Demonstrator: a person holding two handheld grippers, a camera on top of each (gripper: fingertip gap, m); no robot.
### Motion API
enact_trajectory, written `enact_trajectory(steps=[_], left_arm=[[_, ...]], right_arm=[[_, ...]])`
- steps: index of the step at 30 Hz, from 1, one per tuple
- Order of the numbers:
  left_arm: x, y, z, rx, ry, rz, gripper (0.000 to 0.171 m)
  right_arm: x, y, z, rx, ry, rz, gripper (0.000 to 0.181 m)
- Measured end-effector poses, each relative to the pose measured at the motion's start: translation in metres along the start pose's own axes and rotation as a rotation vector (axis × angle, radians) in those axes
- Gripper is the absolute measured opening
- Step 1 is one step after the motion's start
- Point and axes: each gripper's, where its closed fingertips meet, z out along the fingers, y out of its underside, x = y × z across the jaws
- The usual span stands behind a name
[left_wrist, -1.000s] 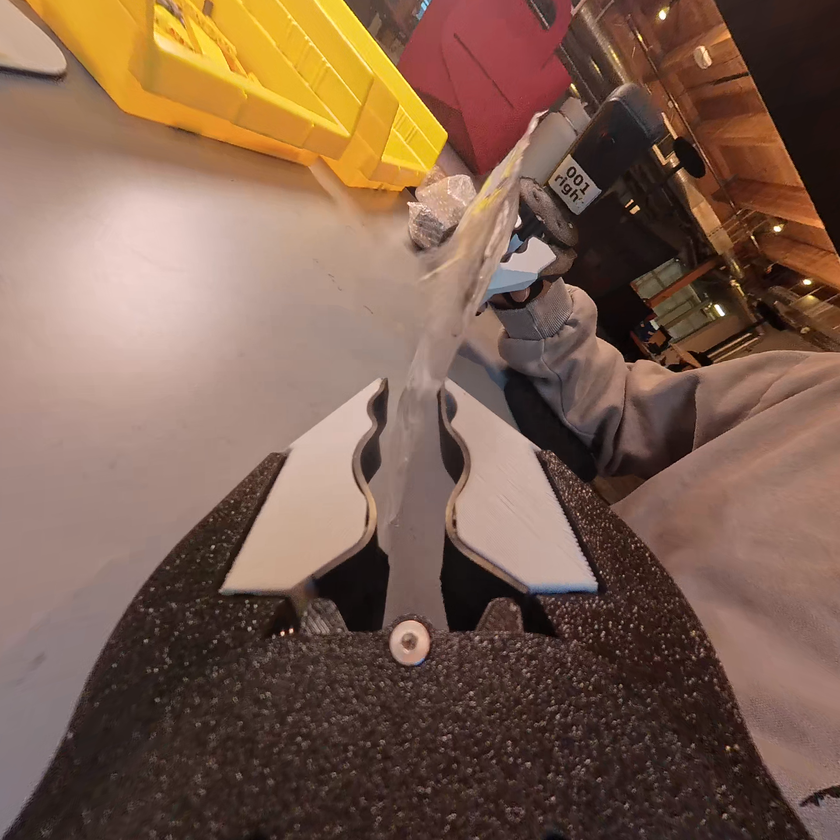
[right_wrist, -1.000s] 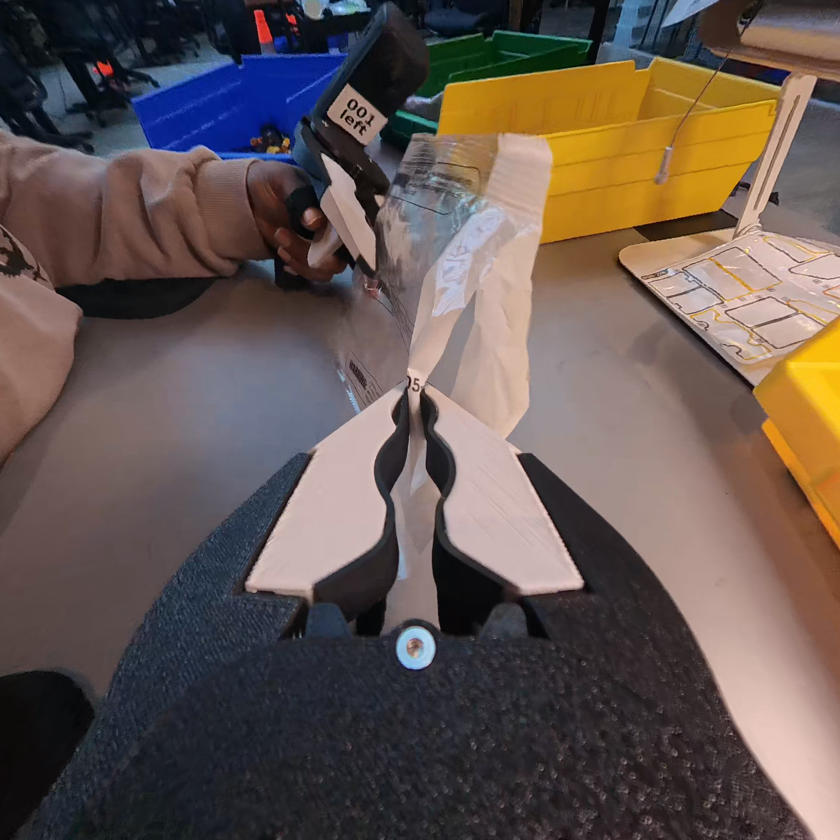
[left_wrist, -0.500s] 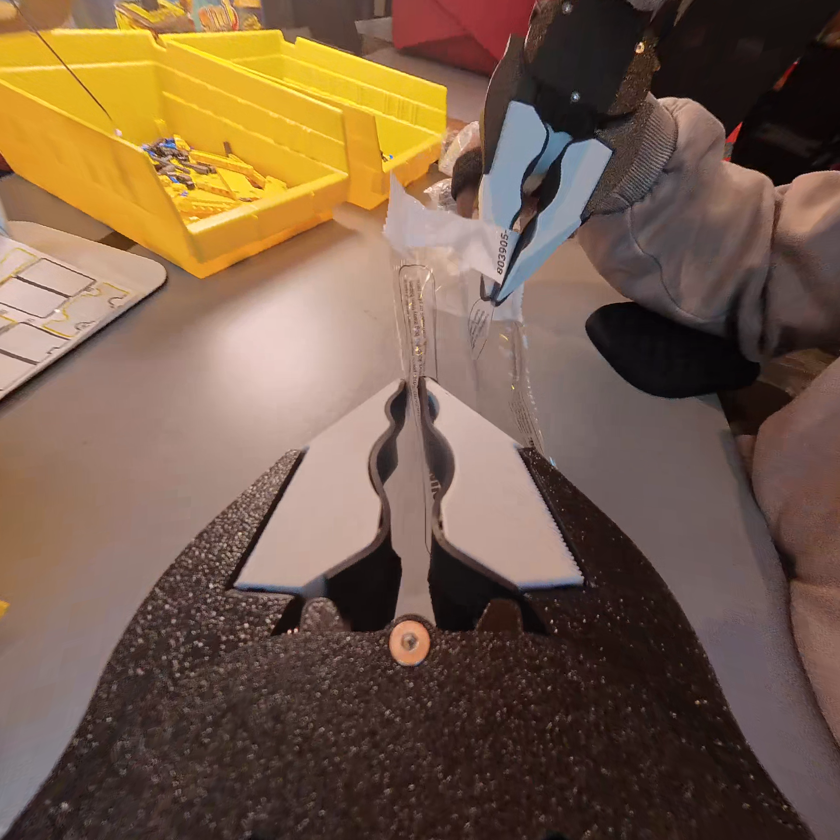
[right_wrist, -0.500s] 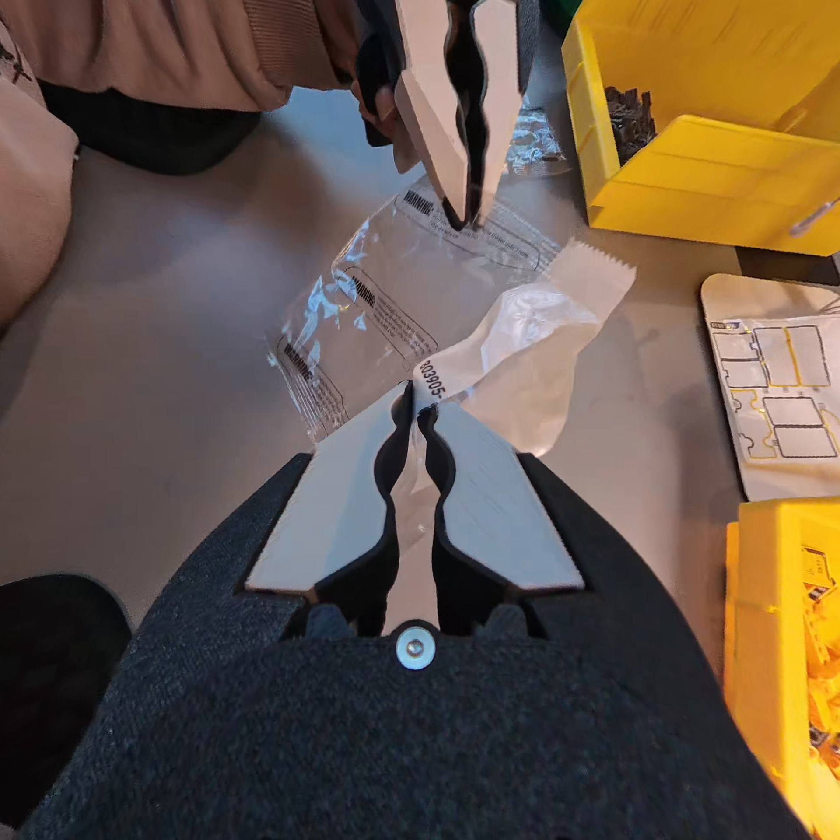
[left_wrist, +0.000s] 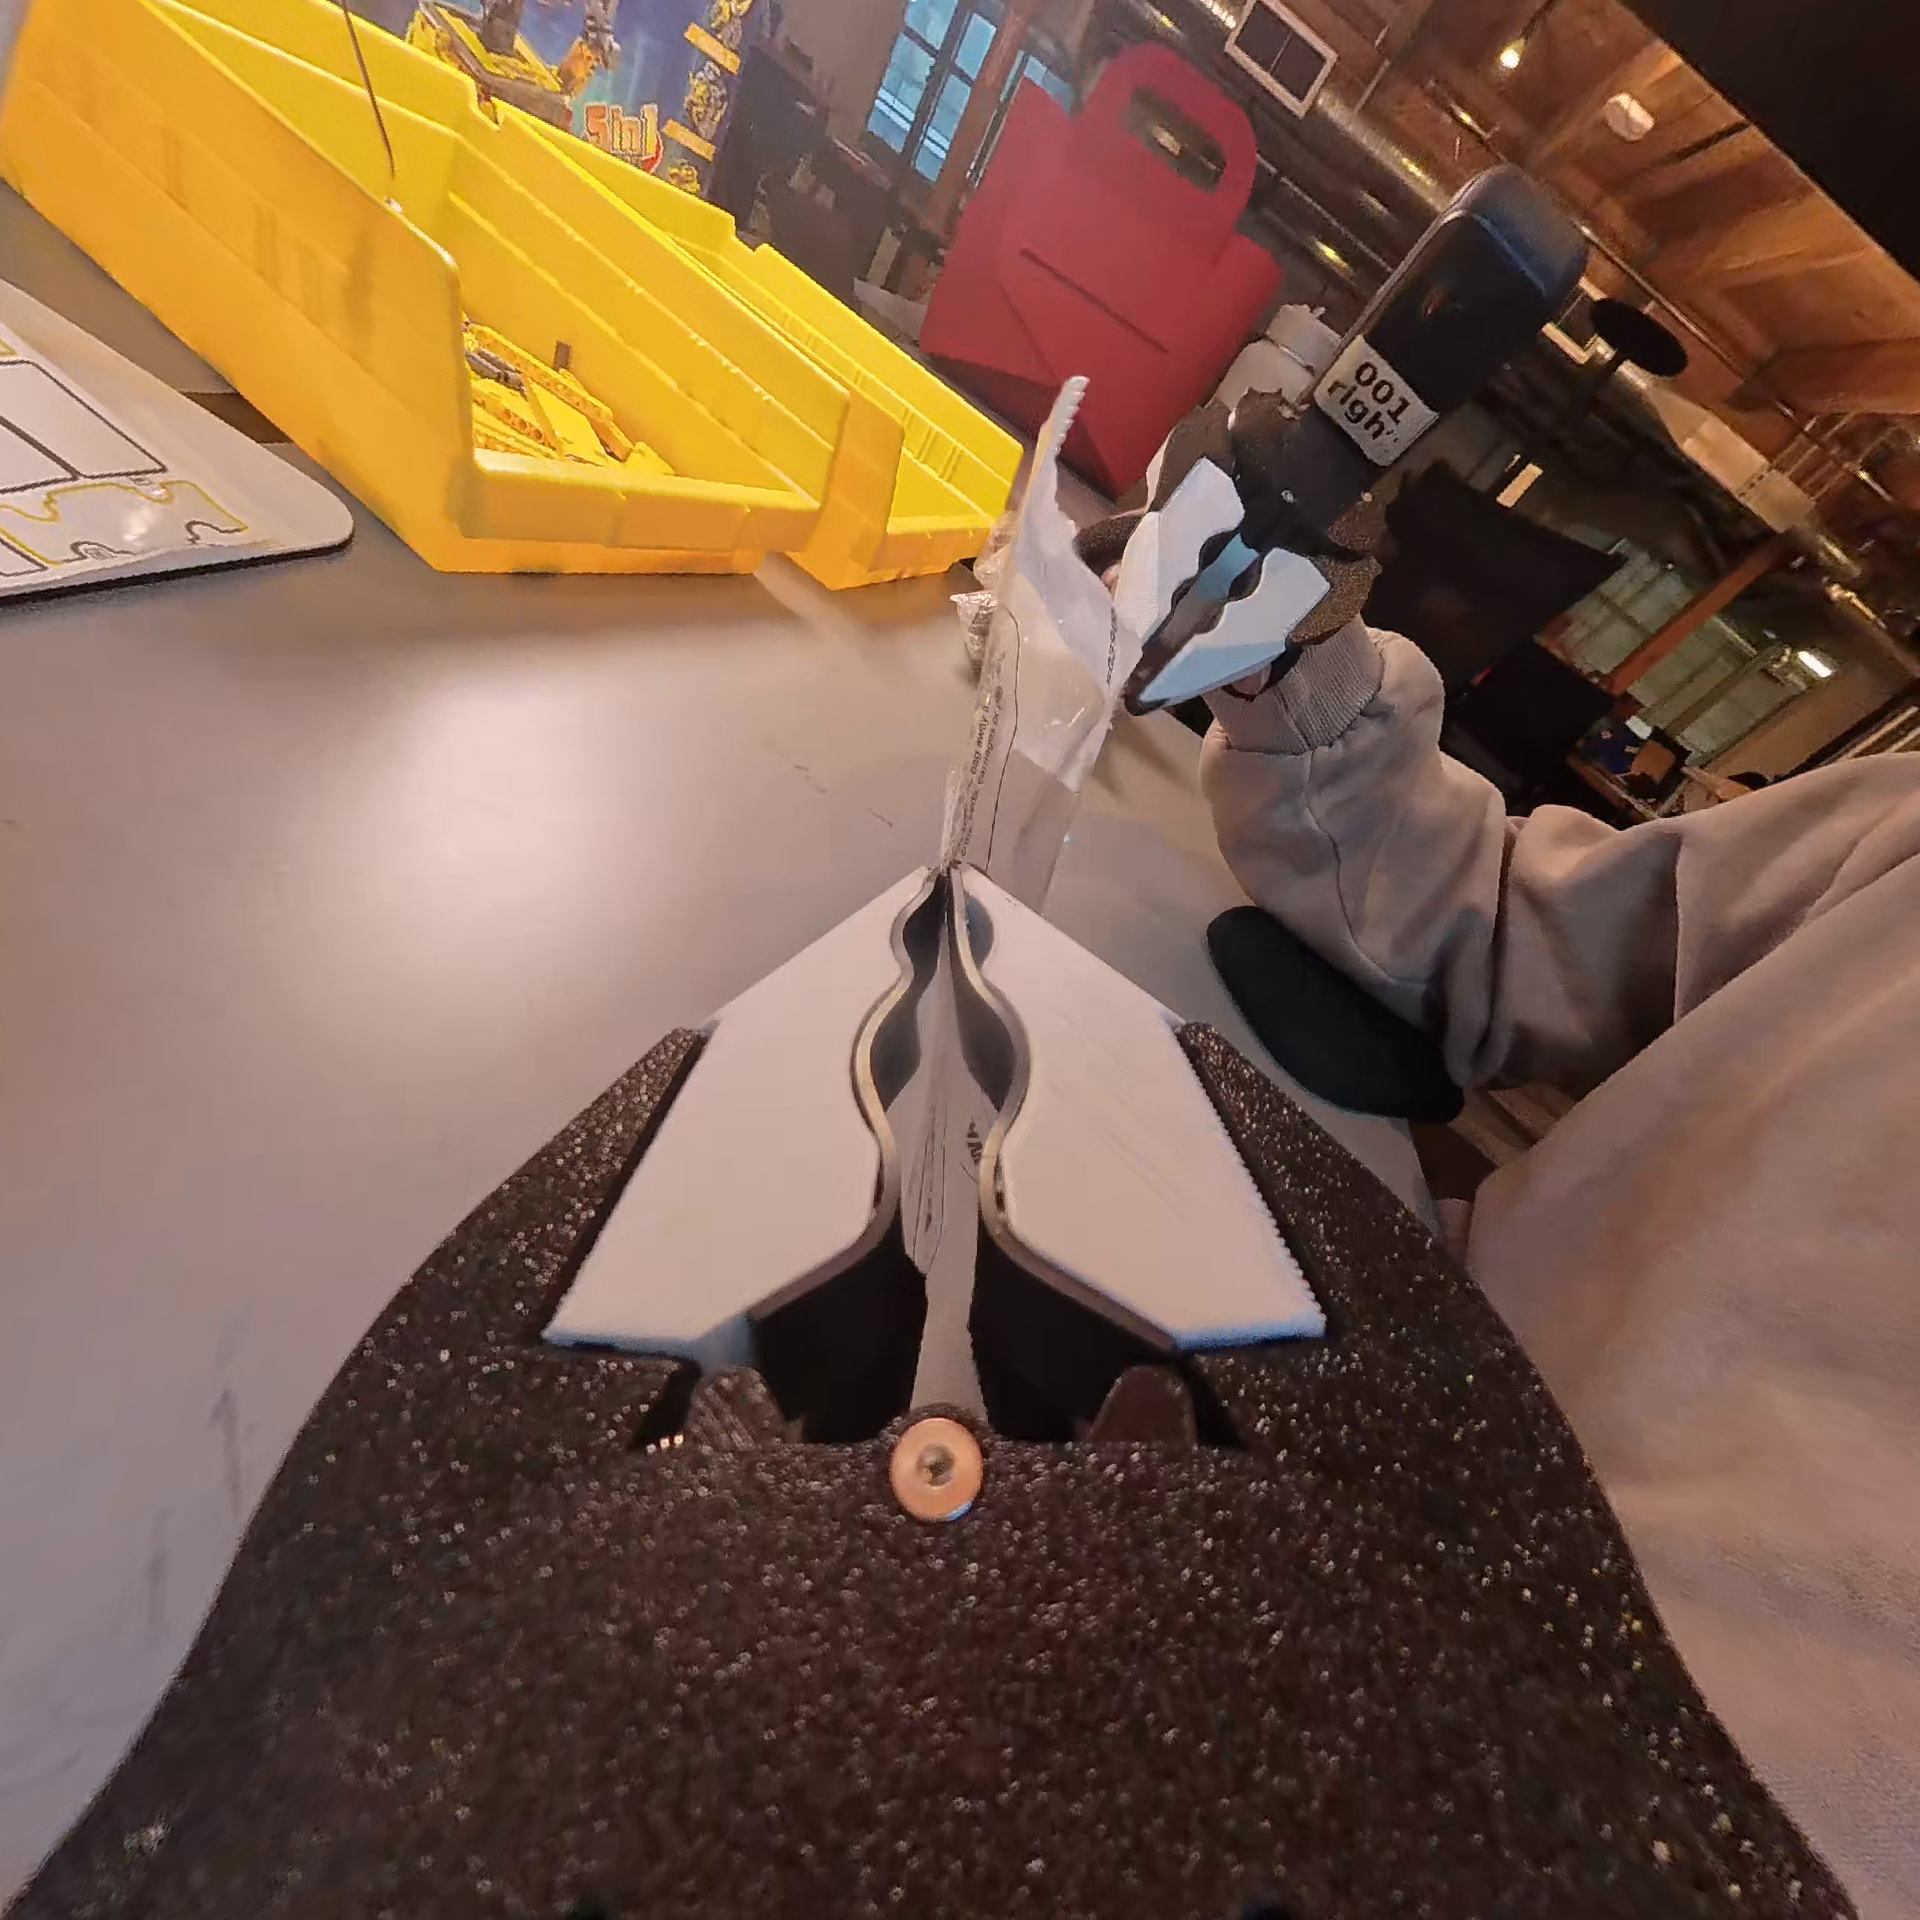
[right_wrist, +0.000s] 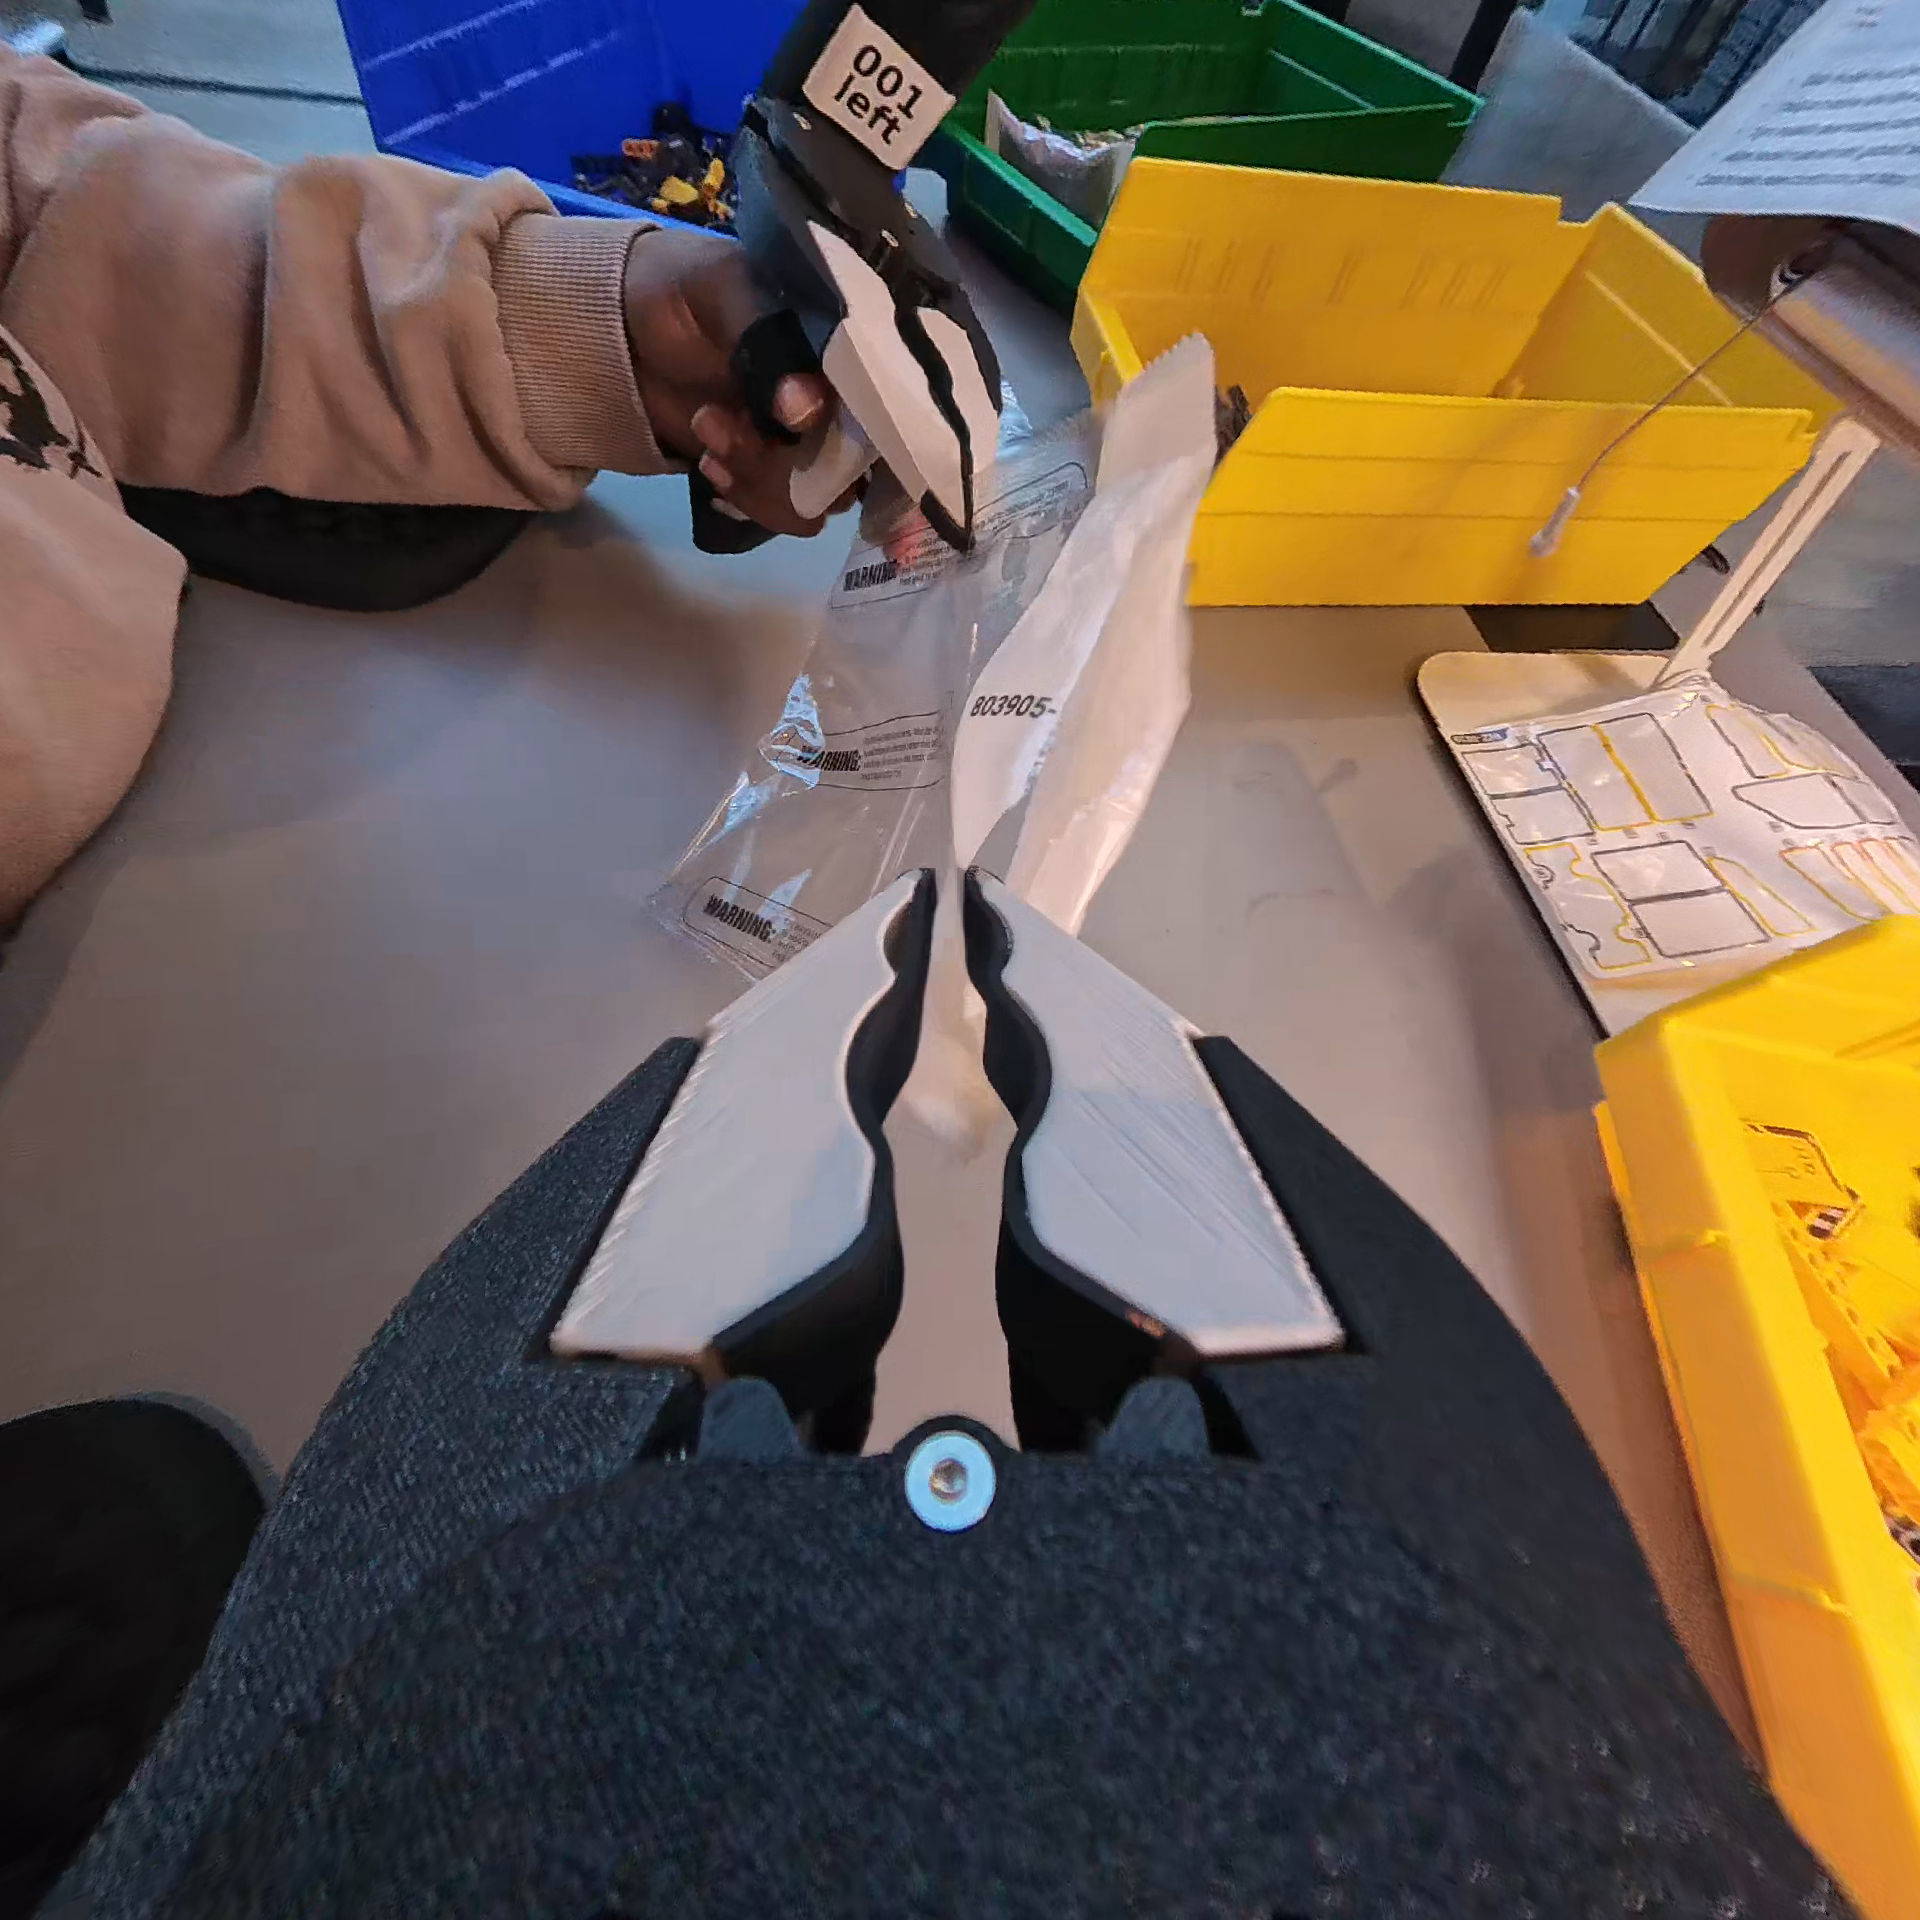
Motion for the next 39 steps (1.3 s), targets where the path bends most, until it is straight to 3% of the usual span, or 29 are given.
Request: enact_trajectory(steps=[2,9,12,17,24,31,39], left_arm=[[-0.001,-0.002,-0.002,0.014,-0.004,0.003,0.0],[0.003,-0.02,-0.016,0.117,0.032,0.023,0.0],[0.004,-0.026,-0.018,0.162,0.042,0.023,0.0],[0.015,-0.029,-0.015,0.203,0.105,0.028,0.0],[0.022,-0.021,-0.003,0.164,0.121,0.05,0.0],[0.03,-0.004,0.015,0.085,0.124,0.095,0.0],[0.016,-0.04,-0.022,0.259,0.081,0.075,0.0]], right_arm=[[-0.002,0.0,-0.003,0.036,-0.035,0.046,0.02],[0.037,0.011,-0.023,0.183,0.059,0.255,0.063],[0.026,0.02,-0.005,0.186,-0.047,0.317,0.055],[0.007,0.013,0.024,0.208,-0.129,0.269,0.002],[-0.001,-0.018,0.022,0.36,-0.169,0.274,0.0],[-0.014,-0.027,0.032,0.359,-0.195,0.237,0.0],[0.011,-0.031,-0.001,0.458,-0.112,0.267,0.0]])
